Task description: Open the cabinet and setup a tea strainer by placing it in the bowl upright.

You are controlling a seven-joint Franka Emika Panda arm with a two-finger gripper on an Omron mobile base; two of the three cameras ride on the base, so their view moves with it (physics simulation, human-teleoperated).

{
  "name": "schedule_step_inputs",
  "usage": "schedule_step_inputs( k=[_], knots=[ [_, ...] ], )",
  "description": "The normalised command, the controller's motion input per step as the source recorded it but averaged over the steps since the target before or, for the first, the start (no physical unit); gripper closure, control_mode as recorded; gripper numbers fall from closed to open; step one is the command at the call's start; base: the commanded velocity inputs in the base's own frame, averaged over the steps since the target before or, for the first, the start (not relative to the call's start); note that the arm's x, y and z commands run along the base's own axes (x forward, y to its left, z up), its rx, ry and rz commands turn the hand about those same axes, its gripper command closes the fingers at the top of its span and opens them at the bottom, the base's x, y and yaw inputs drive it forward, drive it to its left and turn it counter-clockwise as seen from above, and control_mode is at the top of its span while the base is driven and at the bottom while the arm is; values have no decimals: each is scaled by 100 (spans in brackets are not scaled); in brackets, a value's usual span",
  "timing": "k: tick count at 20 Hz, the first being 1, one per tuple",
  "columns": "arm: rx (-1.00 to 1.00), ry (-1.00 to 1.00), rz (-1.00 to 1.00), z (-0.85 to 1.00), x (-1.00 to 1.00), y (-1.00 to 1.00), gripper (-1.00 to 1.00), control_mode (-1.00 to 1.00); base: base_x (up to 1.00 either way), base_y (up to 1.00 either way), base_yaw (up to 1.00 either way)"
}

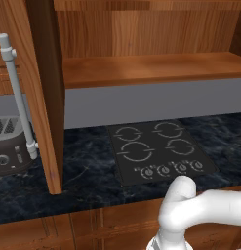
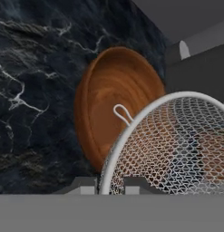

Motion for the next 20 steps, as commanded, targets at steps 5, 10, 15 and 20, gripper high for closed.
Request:
schedule_step_inputs(
  k=[5,10,15,20],
  knots=[
    [7,14,5,8,6,-14,100,-100,0,0,0],
    [11,14,6,0,5,-7,100,-100,0,0,0],
    [8,7,5,0,1,0,100,-100,0,0,0],
    [7,0,3,-2,0,0,100,-100,0,0,0]
  ],
)
